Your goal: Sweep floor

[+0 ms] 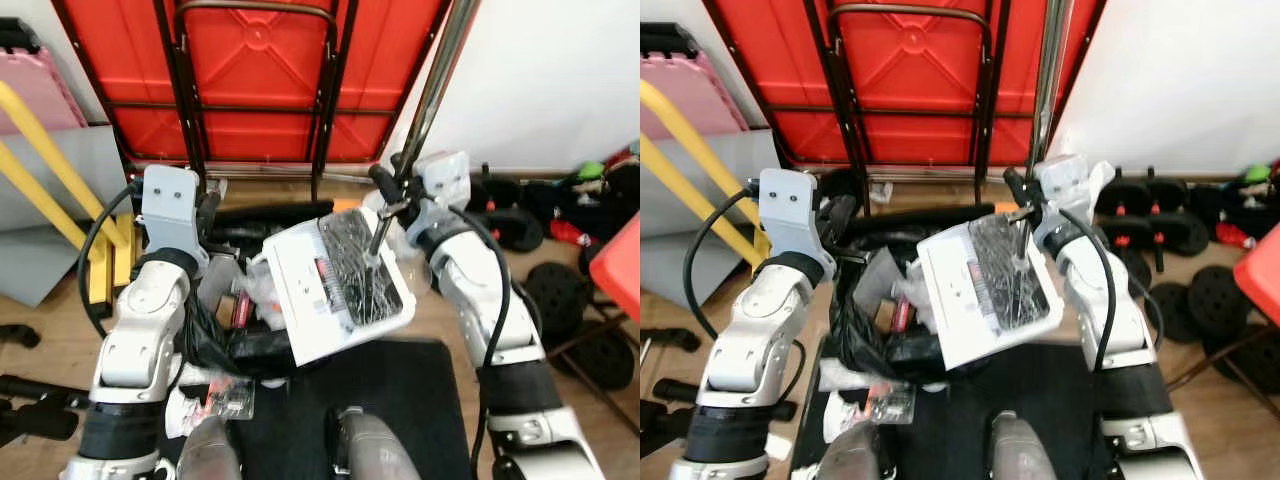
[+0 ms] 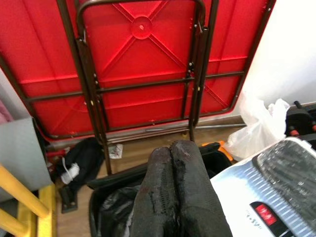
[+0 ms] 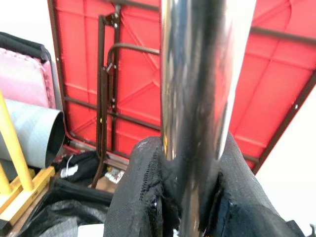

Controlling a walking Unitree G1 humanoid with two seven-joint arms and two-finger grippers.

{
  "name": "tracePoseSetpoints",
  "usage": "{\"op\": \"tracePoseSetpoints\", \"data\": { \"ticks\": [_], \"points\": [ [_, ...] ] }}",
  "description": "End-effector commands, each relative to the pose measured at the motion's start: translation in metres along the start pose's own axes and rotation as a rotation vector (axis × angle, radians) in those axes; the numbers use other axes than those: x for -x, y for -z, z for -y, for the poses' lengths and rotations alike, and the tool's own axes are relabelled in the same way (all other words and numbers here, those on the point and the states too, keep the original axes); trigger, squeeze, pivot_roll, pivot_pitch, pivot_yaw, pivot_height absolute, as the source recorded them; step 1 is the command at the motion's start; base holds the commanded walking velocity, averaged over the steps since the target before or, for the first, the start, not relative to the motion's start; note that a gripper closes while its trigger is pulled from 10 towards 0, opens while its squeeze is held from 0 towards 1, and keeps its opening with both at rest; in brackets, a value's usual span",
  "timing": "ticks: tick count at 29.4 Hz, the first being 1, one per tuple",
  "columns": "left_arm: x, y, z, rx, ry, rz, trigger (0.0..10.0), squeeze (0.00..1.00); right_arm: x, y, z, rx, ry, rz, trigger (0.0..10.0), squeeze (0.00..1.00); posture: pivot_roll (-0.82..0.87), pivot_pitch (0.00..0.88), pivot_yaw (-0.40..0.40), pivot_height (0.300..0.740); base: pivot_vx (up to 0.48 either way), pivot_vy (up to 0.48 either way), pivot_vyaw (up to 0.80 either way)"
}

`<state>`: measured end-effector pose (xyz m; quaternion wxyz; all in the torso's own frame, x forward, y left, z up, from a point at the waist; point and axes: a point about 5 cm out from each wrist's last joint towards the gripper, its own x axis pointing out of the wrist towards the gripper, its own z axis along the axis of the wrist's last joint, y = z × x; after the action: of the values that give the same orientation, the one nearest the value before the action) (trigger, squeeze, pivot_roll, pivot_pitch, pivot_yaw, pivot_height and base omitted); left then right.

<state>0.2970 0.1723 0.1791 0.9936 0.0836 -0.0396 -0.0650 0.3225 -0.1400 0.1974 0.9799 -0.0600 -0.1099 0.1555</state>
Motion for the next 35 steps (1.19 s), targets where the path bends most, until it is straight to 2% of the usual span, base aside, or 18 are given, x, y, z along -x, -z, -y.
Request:
{"op": "tracePoseSetpoints", "data": {
  "ticks": [1, 5, 12, 14, 17, 24, 27, 30, 35],
  "points": [
    [0.003, 0.017, 0.002, -0.047, 0.001, -0.075, 10.0, 0.00, 0.004, -0.010, 0.002, 0.023, 0.022, 0.053, 10.0, 0.00, -0.14, 0.080, -0.117, 0.740, 0.480, 0.000, 0.00],
    [0.000, 0.013, -0.002, 0.007, -0.015, -0.030, 10.0, 0.00, 0.007, -0.007, 0.001, 0.021, 0.023, 0.044, 10.0, 0.00, -0.13, 0.073, -0.116, 0.740, 0.120, 0.000, 0.00],
    [0.000, 0.017, 0.002, -0.011, 0.008, -0.029, 10.0, 0.00, 0.009, -0.002, -0.003, 0.009, 0.022, 0.032, 10.0, 0.00, -0.12, 0.057, -0.116, 0.740, 0.000, 0.000, 0.00],
    [0.001, 0.017, 0.011, -0.005, 0.072, -0.033, 10.0, 0.00, 0.011, 0.001, -0.007, 0.010, 0.014, 0.027, 10.0, 0.00, -0.13, 0.048, -0.118, 0.740, 0.000, 0.000, 0.00],
    [0.001, 0.018, 0.018, -0.050, 0.117, -0.031, 10.0, 0.00, 0.013, 0.002, -0.009, 0.007, 0.010, 0.022, 10.0, 0.00, -0.13, 0.043, -0.120, 0.740, 0.480, 0.000, 0.00],
    [-0.001, 0.024, 0.024, -0.073, 0.117, -0.042, 10.0, 0.00, 0.016, 0.005, -0.008, 0.008, 0.014, 0.010, 10.0, 0.00, -0.13, 0.031, -0.119, 0.740, 0.134, 0.000, 0.00],
    [-0.001, 0.027, 0.027, -0.070, 0.154, -0.063, 10.0, 0.00, 0.015, 0.005, -0.008, 0.018, 0.002, 0.006, 10.0, 0.00, -0.14, 0.026, -0.122, 0.740, 0.000, 0.000, 0.00],
    [0.000, 0.028, 0.027, -0.076, 0.154, -0.067, 10.0, 0.00, 0.014, 0.004, -0.008, 0.020, 0.000, 0.009, 10.0, 0.00, -0.14, 0.026, -0.122, 0.740, 0.480, 0.000, 0.00],
    [-0.002, 0.026, 0.027, -0.007, 0.135, -0.040, 10.0, 0.00, 0.013, 0.002, -0.008, 0.019, 0.005, 0.014, 10.0, 0.00, -0.14, 0.030, -0.125, 0.740, 0.384, 0.000, 0.00]
  ]
}}
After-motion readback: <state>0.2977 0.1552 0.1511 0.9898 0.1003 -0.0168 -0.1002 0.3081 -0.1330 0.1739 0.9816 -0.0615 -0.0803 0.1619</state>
